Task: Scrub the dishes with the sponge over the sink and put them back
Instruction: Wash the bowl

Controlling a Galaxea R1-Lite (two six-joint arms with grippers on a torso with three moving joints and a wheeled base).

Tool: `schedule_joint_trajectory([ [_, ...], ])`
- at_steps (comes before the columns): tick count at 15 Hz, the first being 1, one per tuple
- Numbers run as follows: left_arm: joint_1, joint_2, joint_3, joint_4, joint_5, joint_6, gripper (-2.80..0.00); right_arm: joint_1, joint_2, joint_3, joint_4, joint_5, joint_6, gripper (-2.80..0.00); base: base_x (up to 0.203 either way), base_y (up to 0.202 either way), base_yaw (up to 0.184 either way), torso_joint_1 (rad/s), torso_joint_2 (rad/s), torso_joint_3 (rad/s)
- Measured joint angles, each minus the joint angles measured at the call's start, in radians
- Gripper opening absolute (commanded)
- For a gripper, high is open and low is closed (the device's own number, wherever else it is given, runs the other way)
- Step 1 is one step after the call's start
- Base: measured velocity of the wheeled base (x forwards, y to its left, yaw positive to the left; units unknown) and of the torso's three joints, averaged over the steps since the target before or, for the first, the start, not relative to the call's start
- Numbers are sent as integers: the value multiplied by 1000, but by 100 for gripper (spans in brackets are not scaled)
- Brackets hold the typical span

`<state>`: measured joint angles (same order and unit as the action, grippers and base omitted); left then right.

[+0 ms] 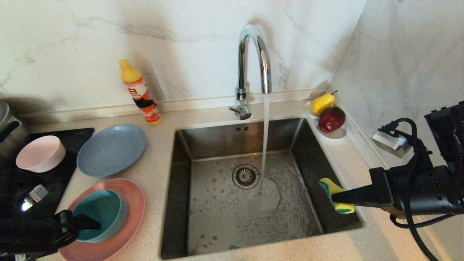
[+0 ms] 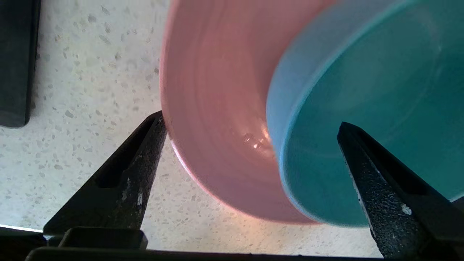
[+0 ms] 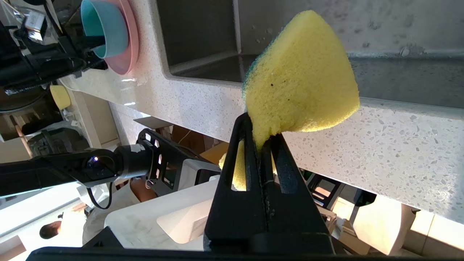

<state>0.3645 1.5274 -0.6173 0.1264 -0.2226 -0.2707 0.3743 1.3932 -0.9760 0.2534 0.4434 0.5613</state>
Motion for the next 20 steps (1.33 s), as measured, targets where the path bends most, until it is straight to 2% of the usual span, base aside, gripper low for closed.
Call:
schedule_joint_trajectory([
  [6,0,-64,-61,58,-9,-6,0,0,12,0,0,-1,-2,-280,0,0,0,0,0,0],
  [10,-19,-93,-147,91,-65,6,0,0,15,0,0,-1,-2,-280,0,0,0,0,0,0],
  [14,-59,-22,-167,66,-66,12,0,-10,17,1,0,-1,-2,-280,0,0,0,0,0,0],
  [20,-68,74,-159,-23,-65,4,0,-34,-2,9,0,0,-3,-280,0,0,0,0,0,0],
])
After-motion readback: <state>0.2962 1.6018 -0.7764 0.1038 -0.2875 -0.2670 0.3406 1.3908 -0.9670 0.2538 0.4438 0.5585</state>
